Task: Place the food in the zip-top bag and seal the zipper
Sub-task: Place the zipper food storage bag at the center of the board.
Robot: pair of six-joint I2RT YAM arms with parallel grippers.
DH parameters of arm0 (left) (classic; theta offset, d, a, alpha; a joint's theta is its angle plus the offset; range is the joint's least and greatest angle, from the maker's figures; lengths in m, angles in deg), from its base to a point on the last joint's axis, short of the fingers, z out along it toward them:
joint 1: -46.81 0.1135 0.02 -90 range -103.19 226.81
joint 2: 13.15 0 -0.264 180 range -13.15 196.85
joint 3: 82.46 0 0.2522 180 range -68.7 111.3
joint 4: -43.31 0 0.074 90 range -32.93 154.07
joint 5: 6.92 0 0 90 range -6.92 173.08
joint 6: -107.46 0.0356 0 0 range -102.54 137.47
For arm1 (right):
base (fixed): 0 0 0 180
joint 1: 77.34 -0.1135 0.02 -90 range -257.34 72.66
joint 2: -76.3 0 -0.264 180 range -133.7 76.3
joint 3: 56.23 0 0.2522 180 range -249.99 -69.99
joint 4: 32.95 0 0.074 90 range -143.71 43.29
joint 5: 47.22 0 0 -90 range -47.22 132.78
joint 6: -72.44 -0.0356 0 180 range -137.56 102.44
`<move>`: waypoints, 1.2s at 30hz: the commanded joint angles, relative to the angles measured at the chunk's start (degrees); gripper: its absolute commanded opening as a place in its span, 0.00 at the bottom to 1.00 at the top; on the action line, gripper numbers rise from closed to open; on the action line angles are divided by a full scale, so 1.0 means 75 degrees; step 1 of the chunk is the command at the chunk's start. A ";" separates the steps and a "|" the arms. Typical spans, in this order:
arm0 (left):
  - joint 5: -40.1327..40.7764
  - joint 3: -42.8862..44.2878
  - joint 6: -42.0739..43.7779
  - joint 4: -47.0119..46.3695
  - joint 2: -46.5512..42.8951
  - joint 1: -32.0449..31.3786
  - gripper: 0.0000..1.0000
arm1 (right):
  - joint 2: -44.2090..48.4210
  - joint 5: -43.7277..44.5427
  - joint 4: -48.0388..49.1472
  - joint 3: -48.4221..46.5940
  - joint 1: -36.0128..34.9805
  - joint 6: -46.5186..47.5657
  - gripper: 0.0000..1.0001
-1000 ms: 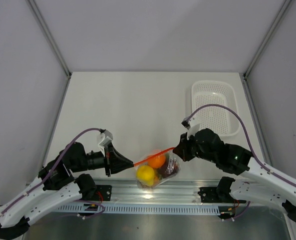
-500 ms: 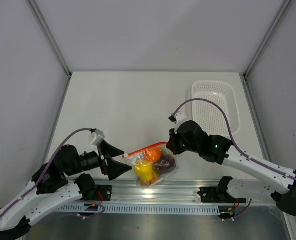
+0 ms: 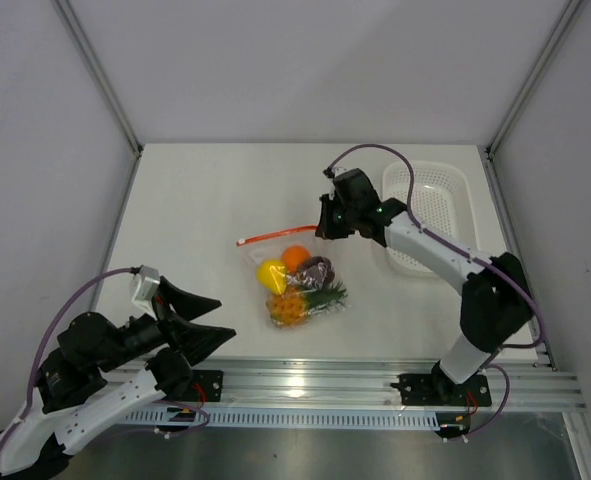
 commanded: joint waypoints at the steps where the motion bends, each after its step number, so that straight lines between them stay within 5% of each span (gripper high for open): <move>1: -0.0497 -0.0382 -0.0485 0.0012 -0.0228 -0.0021 1.00 | -0.0875 -0.0413 0.0474 -0.1079 0.0498 0.0117 0.00; 13: -0.0357 -0.0606 -0.0849 0.0492 -0.1002 -0.0021 0.99 | -0.4134 -0.0343 -0.0534 -0.4430 0.1577 -0.0316 0.00; 27: -0.0228 -0.0677 -0.1188 0.0726 -0.1319 -0.0021 1.00 | -0.5390 -0.0179 -0.0453 -0.4387 0.1612 -0.0399 0.01; 31: 0.0216 -0.0665 -0.1481 0.0936 -0.1342 -0.0021 0.99 | -0.5226 -0.0132 -0.0394 -0.4398 0.1647 -0.0363 0.15; 36: 0.0428 -0.0782 -0.1727 0.1008 -0.1190 -0.0021 1.00 | -0.4898 0.0137 -0.0721 -0.4795 0.1671 -0.0118 0.56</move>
